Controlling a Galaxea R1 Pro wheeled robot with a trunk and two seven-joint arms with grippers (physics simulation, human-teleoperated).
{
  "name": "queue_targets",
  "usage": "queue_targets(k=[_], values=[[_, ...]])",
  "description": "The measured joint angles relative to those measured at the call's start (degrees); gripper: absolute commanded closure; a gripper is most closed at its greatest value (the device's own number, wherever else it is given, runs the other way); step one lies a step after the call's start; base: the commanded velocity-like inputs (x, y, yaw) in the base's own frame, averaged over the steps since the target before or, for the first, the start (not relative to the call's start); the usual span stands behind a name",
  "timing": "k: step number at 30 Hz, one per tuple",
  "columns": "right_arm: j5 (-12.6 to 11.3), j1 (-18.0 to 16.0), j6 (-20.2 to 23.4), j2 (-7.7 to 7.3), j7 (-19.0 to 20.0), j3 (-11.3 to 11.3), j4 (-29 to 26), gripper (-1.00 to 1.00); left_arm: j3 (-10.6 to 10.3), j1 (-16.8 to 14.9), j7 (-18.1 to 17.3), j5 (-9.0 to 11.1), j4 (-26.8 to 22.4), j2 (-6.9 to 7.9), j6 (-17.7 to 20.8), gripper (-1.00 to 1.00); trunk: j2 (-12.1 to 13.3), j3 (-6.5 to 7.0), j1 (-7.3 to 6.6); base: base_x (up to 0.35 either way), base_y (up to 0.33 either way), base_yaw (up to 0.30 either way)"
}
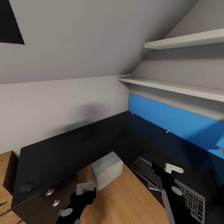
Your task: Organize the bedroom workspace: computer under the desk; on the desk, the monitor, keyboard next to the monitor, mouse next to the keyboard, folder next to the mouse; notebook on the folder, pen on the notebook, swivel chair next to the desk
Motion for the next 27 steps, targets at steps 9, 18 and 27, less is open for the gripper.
queue_targets(k=[9,18,27], values=[[-0.12,-0.01,-1.73,0.01,0.22,0.36,0.01,-1.00,0.01,0.01,-0.01,0.00,-0.01,0.00,0.00,-1.00,0.00,0.00,0.00,0.000,0.000,-0.033],[-0.14,-0.01,-2.02,0.13,0.26,0.59,-0.04,-1.00,0.01,0.01,-0.01,0.01,-0.01,0.00,0.00,-1.00,0.00,0.00,0.00,0.029,0.000,-0.001],[-0.14,-0.01,-2.01,0.18,0.86,2.47,-0.26,-1.00,0.01,0.01,0.04,0.01,-0.02,0.03,0.00,-1.00,-0.01,0.00,-0.02,0.278,0.000,0.000]])
